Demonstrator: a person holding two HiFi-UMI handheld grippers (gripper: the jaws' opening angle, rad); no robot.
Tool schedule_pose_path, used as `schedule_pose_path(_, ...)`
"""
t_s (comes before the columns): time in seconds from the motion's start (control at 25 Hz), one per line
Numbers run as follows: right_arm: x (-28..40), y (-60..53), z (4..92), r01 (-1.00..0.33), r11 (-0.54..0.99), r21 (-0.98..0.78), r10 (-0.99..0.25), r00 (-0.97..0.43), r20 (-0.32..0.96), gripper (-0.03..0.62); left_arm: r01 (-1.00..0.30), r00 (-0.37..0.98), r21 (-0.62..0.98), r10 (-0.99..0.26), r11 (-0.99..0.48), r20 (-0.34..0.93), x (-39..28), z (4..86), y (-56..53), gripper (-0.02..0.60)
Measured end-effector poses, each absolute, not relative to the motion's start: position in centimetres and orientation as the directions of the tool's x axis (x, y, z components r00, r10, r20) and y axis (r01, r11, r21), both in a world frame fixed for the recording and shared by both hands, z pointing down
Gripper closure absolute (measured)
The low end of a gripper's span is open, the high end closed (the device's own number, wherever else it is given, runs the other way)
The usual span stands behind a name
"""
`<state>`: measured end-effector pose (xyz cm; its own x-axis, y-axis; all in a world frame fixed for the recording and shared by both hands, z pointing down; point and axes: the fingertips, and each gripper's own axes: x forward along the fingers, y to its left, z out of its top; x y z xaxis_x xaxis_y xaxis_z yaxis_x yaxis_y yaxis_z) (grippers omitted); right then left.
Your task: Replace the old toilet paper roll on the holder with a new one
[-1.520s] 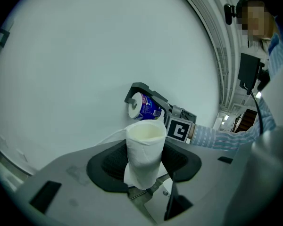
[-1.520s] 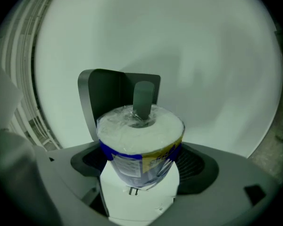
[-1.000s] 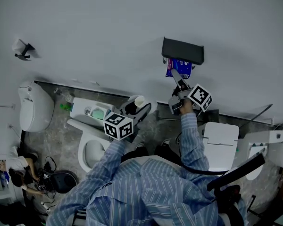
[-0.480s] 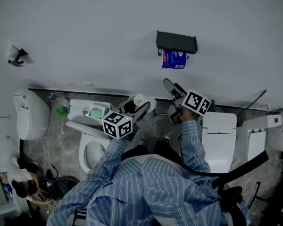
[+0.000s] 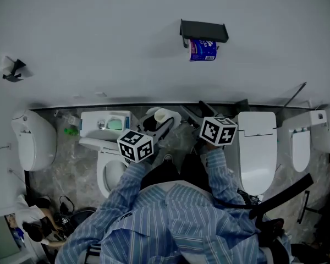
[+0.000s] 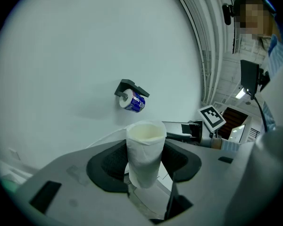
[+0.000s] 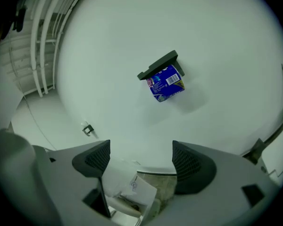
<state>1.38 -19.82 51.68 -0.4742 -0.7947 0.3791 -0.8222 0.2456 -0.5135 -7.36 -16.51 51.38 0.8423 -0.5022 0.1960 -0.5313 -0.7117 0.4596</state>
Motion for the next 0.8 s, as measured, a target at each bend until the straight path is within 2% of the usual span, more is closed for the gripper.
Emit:
schedule_pose_path(0.12,0.2,-17.6,52.0,-0.842,0.251,-0.477,-0.79,-0.463,0.402,0.199,-0.522,0.847,0.473,-0.494,-0.71,0.195,-8.2,52.0,-15.2,0.379)
schedule_pose_path(0.16,0.2,-16.9,52.0,-0.849,0.242,-0.469,-0.797,-0.45,0.403,0.26,-0.521,0.848,0.476,-0.494,-0.708,0.192,-8.3,52.1,-14.9,0.378)
schedule_pose_path(0.2,0.3,-16.2,52.0,-0.856,0.231,-0.462,-0.807,-0.434,0.401,0.362,-0.52,0.848,0.479,-0.495,-0.707,0.189,-8.5,52.2,-14.5,0.378)
schedule_pose_path(0.24,0.4,-15.6,52.0,-0.862,0.222,-0.457,-0.814,-0.422,0.4,0.43,-0.519,0.848,0.482,-0.497,-0.706,0.184,-8.6,52.2,-14.2,0.379)
schedule_pose_path(0.32,0.5,-14.6,52.0,-0.868,0.217,-0.447,-0.815,-0.413,0.406,0.485,-0.518,0.847,0.484,-0.503,-0.705,0.174,-8.7,52.0,-13.7,0.378)
schedule_pose_path(0.44,0.5,-13.5,51.9,-0.875,0.221,-0.432,-0.807,-0.412,0.423,0.526,-0.523,0.842,0.483,-0.513,-0.703,0.165,-8.8,51.7,-12.9,0.379)
schedule_pose_path(0.8,1.5,-7.7,52.2,-0.87,0.253,-0.424,-0.767,-0.447,0.461,0.551,-0.56,0.814,0.474,-0.558,-0.679,0.162,-8.0,50.8,-8.0,0.378)
